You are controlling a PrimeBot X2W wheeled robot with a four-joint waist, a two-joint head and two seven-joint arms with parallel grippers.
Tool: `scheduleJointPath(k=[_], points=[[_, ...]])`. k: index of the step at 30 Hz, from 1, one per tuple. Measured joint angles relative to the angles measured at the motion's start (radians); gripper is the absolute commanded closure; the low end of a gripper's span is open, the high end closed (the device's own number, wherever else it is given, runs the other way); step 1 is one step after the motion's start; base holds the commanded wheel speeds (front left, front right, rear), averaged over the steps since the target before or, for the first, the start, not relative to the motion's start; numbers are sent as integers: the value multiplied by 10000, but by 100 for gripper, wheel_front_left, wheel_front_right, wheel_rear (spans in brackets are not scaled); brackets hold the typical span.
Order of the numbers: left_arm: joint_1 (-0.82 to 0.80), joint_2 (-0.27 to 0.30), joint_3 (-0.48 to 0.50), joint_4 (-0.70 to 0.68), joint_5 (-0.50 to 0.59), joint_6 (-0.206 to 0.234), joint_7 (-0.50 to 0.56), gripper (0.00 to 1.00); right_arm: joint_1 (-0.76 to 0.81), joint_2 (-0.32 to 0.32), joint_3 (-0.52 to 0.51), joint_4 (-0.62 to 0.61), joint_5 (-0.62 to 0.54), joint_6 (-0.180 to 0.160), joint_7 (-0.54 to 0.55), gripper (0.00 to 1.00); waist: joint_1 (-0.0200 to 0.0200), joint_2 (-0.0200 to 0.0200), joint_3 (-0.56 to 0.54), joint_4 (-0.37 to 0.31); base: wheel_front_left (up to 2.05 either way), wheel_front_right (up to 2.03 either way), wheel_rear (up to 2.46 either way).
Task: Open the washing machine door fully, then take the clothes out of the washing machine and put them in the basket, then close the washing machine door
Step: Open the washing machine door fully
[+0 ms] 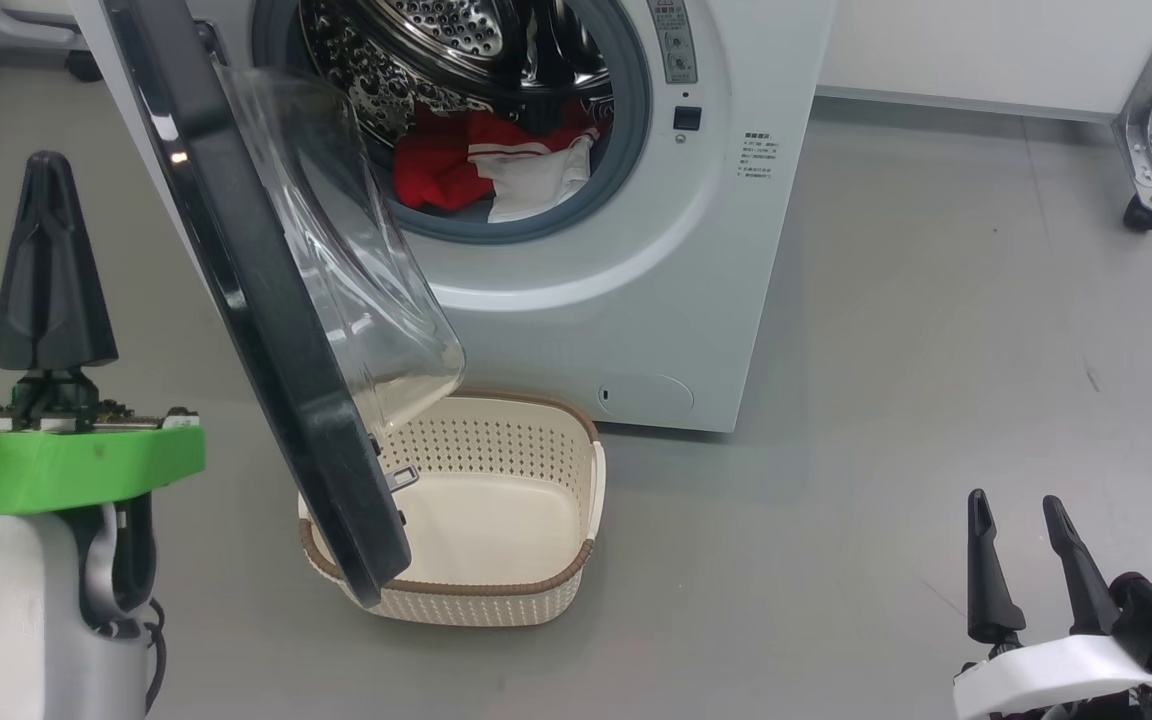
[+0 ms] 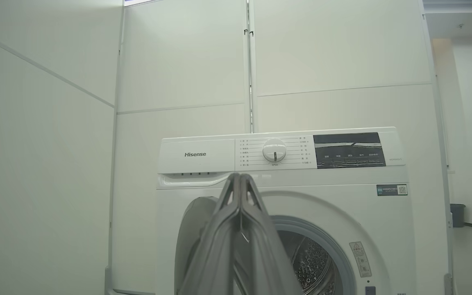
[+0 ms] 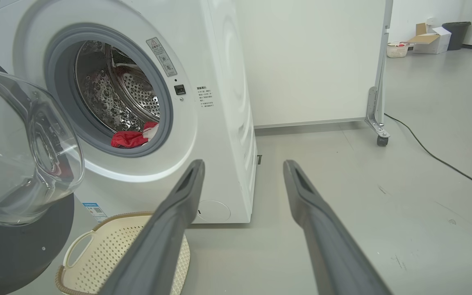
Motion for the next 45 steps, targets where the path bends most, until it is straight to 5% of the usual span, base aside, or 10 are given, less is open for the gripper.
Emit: scheduleJointPath(k=[12, 29, 45], points=[[-237, 17, -1289, -922, 115, -2, 489, 100, 1, 161, -182, 119, -125, 117, 0, 0, 0, 0, -73, -133, 0, 0, 0], [1067, -90, -3714, -31, -265, -33, 2056, 100, 1, 326, -364, 297, -217, 328, 0, 0, 0, 0, -90, -205, 0, 0, 0], [1698, -261, -3710, 1081, -719, -33, 2790, 100, 0, 472, -523, 433, -309, 456, 0, 0, 0, 0, -39, -314, 0, 0, 0]])
